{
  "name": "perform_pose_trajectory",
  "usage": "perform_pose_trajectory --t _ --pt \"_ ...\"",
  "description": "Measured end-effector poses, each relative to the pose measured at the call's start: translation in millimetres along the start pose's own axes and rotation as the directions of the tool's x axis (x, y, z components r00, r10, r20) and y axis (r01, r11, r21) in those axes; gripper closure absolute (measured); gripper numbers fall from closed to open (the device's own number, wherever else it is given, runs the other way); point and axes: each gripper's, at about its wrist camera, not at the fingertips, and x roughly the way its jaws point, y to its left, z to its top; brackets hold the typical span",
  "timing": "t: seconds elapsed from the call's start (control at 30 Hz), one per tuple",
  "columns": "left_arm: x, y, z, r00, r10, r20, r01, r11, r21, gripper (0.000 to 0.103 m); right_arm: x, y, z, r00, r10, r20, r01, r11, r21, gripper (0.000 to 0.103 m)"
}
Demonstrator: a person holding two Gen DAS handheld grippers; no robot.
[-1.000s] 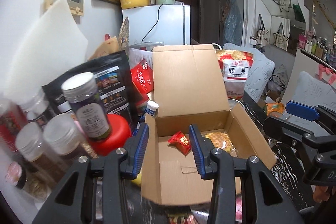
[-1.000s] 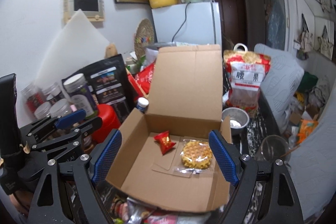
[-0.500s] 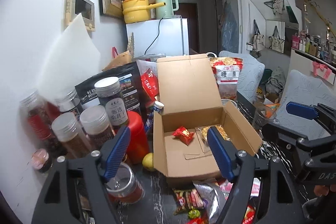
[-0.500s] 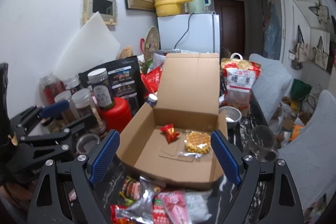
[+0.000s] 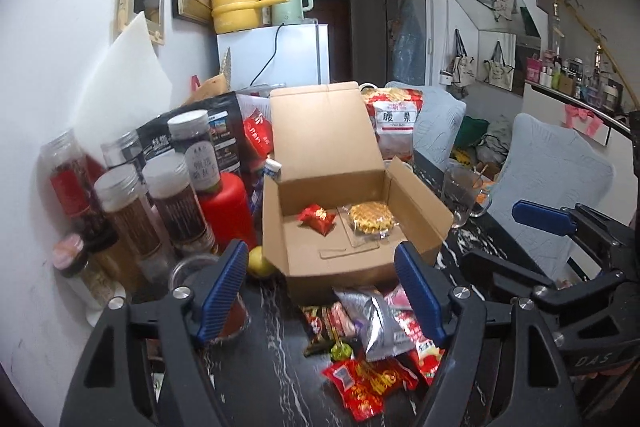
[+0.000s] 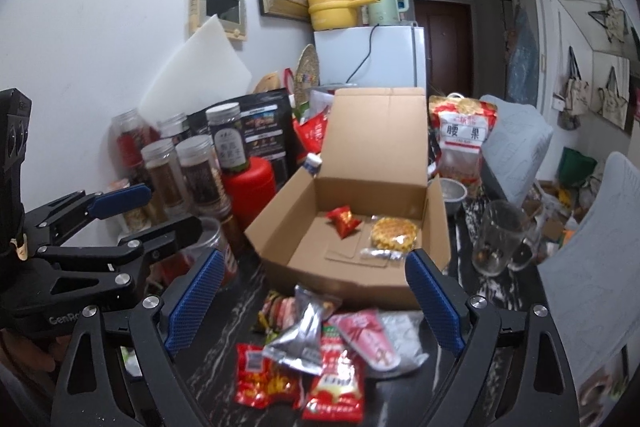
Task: Organize snacks
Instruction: 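Withdraw both grippers from the box back toward the snack pile, then grasp a red sauce packet with the right gripper while the left grasps a red candy bag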
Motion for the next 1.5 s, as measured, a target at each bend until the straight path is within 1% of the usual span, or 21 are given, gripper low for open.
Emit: perform_pose_trajectory --t 0.1,0.27,0.43,0.53,0.67,0.77,0.83,0.9,1.0,1.13,1.27,1.33,1.4,1.5 --pt "-1.7 0.0 -9.5 1.0 -0.012 -0.017 0.012 1.0 -0.008 0.028 -2.5 -0.4 -9.9 1.0 0.016 -0.012 -0.016 1.0 0.012 0.01" --pt "-2.7 -2.7 -28.1 0.999 -0.003 -0.043 0.003 1.0 -0.011 0.028 -2.5 1.1 -28.5 0.999 0.021 -0.04 -0.02 1.0 0.02 0.01" --pt "3.5 -4.0 -47.9 0.995 -0.01 -0.1 0.008 1.0 -0.017 0.028 0.4 1.2 -49.2 0.998 0.016 -0.061 -0.014 0.999 0.038 0.01" --pt "9.6 -2.9 -60.8 0.991 -0.02 -0.135 0.016 0.999 -0.037 0.028 4.1 2.9 -62.4 0.996 0.018 -0.082 -0.015 0.999 0.033 0.01" --pt "20.3 -1.8 -78.6 0.984 -0.015 -0.176 0.006 0.999 -0.052 0.028 11.6 6.6 -80.3 0.994 0.029 -0.107 -0.026 0.999 0.025 0.01" --pt "27.4 0.6 -89.1 0.978 -0.035 -0.205 0.018 0.996 -0.082 0.028 17.9 4.5 -92.1 0.991 0.039 -0.127 -0.034 0.999 0.04 0.01" --pt "32.8 2.1 -94.4 0.974 -0.033 -0.224 0.011 0.995 -0.097 0.028 21.6 0.6 -97.6 0.99 0.056 -0.128 -0.049 0.997 0.052 0.01" --pt "39.8 5.7 -100.9 0.97 -0.026 -0.242 -0.006 0.991 -0.132 0.028 26.8 -3.6 -101.1 0.988 0.062 -0.139 -0.053 0.996 0.068 0.01" --pt "51.4 9.4 -109.7 0.963 -0.03 -0.266 -0.015 0.986 -0.165 0.028 34.9 -11.5 -107.0 0.987 0.052 -0.151 -0.04 0.996 0.083 0.01" --pt "70.8 13.2 -123.0 0.945 -0.02 -0.328 -0.041 0.983 -0.178 0.028 47.0 -20.6 -115.2 0.985 0.025 -0.17 -0.011 0.997 0.083 0.01" --pt "84.0 16.4 -133.5 0.93 -0.012 -0.366 -0.065 0.978 -0.198 0.028 62.7 -30.6 -123.6 0.979 -0.034 -0.2 0.05 0.996 0.074 0.011" --pt "87.7 16.3 -137.0 0.928 -0.003 -0.373 -0.08 0.975 -0.206 0.028 71.9 -35.4 -127.8 0.973 -0.049 -0.225 0.067 0.995 0.076 0.012" --pt "90.2 15.9 -139.3 0.928 0.0 -0.373 -0.086 0.973 -0.212 0.028 78.9 -38.2 -130.1 0.97 -0.042 -0.241 0.063 0.995 0.081 0.012" --pt "94.7 15.3 -141.2 0.927 -0.016 -0.374 -0.074 0.971 -0.226 0.028 89.3 -38.8 -130.8 0.967 -0.037 -0.252 0.057 0.996 0.074 0.012"
